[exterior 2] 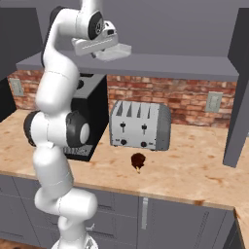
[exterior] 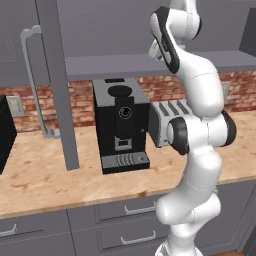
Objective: Retrieve the tupperware from the cabinet, then place the raw meat into the tupperware to avoid contamination.
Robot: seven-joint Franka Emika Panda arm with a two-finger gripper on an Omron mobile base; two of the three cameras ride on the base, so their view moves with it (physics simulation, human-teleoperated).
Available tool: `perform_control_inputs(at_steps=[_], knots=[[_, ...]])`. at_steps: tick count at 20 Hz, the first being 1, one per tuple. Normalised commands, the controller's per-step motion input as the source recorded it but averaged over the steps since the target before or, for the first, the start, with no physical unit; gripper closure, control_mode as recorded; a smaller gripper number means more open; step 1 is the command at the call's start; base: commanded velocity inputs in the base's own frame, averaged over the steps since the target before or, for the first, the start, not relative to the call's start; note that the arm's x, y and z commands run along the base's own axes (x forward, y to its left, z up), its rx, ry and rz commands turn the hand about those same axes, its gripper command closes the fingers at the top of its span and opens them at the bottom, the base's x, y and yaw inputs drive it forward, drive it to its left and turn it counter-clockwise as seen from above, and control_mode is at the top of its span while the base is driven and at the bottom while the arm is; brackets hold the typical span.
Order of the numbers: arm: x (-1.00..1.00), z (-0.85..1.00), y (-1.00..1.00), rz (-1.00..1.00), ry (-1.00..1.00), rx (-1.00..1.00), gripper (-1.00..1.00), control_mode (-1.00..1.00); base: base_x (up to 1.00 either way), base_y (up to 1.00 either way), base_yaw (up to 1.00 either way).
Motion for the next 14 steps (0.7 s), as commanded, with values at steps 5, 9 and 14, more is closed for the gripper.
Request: perform_control_inputs(at_steps=[5,9,14], knots=[[-0.75,0.00,-0.09,0.04,-0.06,0.00,1.00,-1.00,0.00,0.00,0.00],[-0.76,0.00,-0.08,0.04,-0.06,0.00,1.00,-1.00,0.00,0.00,0.00],[-0.79,0.00,-0.06,0.04,-0.03,0.00,1.00,-1.00,0.00,0.00,0.00]])
